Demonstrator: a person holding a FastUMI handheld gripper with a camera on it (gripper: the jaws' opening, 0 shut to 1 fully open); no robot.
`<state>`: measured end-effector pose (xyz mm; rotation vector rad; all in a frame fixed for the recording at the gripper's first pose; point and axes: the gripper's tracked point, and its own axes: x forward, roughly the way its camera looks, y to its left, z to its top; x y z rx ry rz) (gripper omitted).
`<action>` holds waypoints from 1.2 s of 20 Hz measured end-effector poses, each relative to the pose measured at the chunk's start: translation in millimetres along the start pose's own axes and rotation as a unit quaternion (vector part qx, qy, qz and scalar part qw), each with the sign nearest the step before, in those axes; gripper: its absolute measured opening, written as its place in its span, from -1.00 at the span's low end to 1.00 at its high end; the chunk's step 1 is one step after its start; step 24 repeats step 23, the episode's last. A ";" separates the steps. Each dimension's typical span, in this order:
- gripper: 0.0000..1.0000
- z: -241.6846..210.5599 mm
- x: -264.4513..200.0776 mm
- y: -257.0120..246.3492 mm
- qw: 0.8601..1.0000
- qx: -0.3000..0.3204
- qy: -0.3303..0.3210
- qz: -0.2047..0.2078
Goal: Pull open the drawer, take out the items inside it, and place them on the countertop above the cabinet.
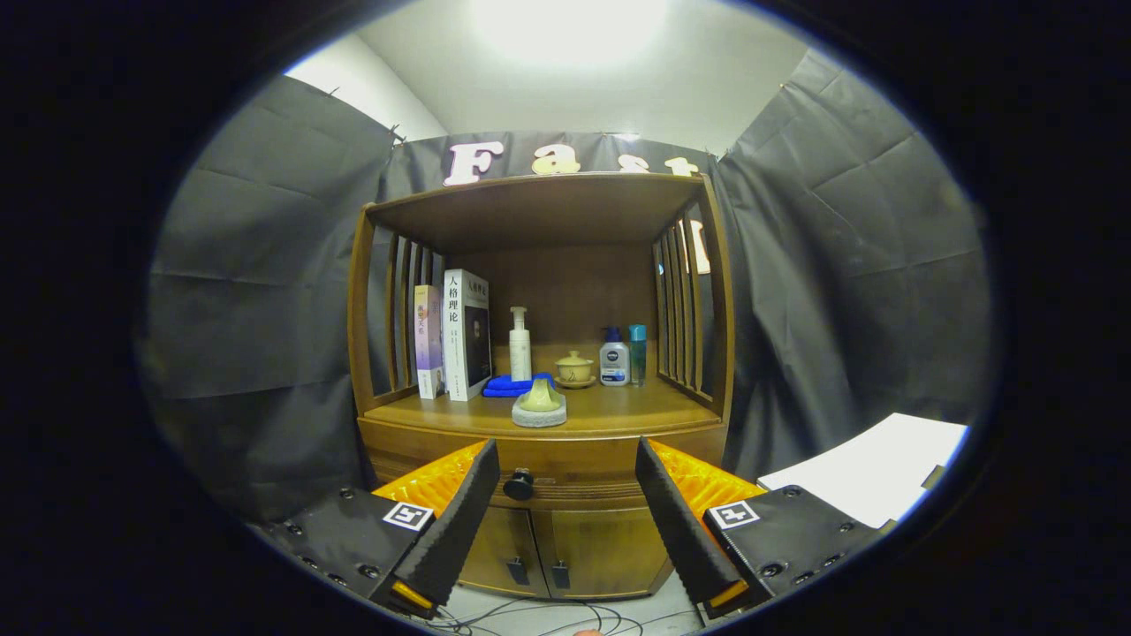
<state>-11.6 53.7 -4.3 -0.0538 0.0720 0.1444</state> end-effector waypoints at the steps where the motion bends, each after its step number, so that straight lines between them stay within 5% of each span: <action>1: 0.95 -1.1 -2.7 -0.8 1.000 -0.002 0.000 0.000; 24: 0.95 -7.6 -6.8 8.5 1.000 -0.012 0.005 0.017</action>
